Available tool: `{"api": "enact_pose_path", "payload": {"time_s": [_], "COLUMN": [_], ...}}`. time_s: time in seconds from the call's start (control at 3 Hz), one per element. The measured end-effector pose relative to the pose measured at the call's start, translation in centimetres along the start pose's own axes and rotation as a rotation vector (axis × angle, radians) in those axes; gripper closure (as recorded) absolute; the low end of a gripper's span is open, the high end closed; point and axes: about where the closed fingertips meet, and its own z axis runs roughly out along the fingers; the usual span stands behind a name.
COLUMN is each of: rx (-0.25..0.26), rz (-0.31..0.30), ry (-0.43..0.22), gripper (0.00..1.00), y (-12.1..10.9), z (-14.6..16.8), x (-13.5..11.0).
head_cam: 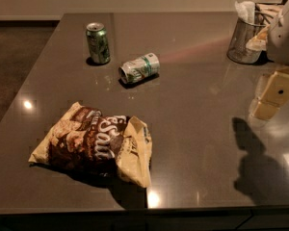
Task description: Place 7up can upright
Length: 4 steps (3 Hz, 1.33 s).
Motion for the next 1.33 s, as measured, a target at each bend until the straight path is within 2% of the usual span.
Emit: {"api": "enact_pose_path", "payload": {"time_s": [0.33, 0.67, 1.33], "rx": [0.0, 0.013, -0.019], "rz": [0.0, -0.039, -0.155], "ry": [0.0, -0.002, -0.007], "gripper": [0.0, 0.0, 0.0], "y": [0.0, -1.2, -5.6], "z": [0.0, 0.3, 3.1], "x": [0.0, -0.9, -3.9]}}
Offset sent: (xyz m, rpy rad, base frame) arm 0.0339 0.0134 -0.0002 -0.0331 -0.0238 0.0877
